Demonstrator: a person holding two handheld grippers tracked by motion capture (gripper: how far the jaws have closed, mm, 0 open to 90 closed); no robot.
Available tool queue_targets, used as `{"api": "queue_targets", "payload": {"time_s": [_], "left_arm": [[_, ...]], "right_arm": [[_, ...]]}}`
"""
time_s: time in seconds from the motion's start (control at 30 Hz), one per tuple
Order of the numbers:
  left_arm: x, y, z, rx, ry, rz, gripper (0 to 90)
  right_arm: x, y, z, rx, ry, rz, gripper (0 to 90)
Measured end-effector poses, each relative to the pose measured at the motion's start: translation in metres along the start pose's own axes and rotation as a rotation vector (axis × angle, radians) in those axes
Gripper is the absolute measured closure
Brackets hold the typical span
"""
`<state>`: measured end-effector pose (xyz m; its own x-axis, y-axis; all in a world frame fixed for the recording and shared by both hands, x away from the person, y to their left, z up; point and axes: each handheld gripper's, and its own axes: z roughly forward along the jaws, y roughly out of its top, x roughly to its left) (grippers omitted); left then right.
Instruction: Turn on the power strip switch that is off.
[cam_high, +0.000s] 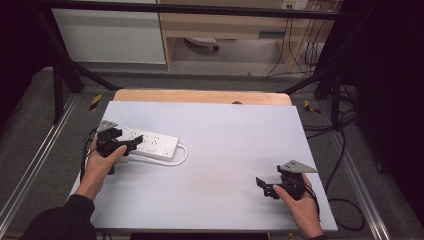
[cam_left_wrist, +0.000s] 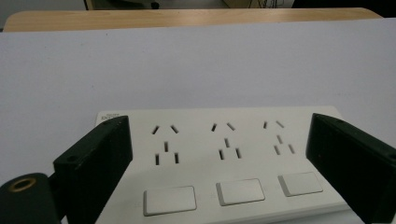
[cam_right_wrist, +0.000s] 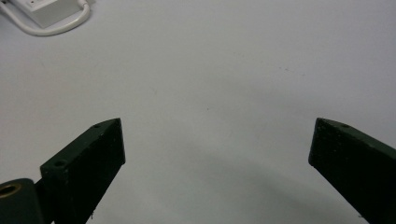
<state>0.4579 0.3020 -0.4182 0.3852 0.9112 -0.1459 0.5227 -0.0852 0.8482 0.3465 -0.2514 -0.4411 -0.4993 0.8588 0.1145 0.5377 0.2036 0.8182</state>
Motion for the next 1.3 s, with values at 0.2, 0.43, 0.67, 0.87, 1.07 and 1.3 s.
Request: {"api": "queue_targets", "payload": {"time_s": [0.2,0.43,0.67,0.87,1.07,1.3], "left_arm": [[-0.002,0.001,-0.003,-0.014,-0.008,0.006,7.2],[-0.005,0.003,-0.007,-0.029,-0.018,0.011,7.2],[-0.009,0.004,-0.012,-0.039,-0.032,0.015,7.2],[-0.015,0.004,-0.016,-0.043,-0.046,0.015,7.5],[-0.021,0.004,-0.025,-0.056,-0.064,0.02,7.6],[-0.028,0.003,-0.04,-0.063,-0.067,0.023,7.9]], "right_arm": [[0.0,0.0,0.0,0.0,-0.002,0.0,3.9],[0.0,0.0,0.0,0.0,-0.003,0.001,3.7],[-0.001,0.0,0.0,0.0,-0.003,0.002,3.6],[0.0,0.0,0.0,-0.001,-0.005,0.003,3.6],[0.0,0.0,0.0,-0.001,-0.003,0.004,3.6],[0.0,0.0,-0.001,-0.004,0.0,0.004,3.6]]}}
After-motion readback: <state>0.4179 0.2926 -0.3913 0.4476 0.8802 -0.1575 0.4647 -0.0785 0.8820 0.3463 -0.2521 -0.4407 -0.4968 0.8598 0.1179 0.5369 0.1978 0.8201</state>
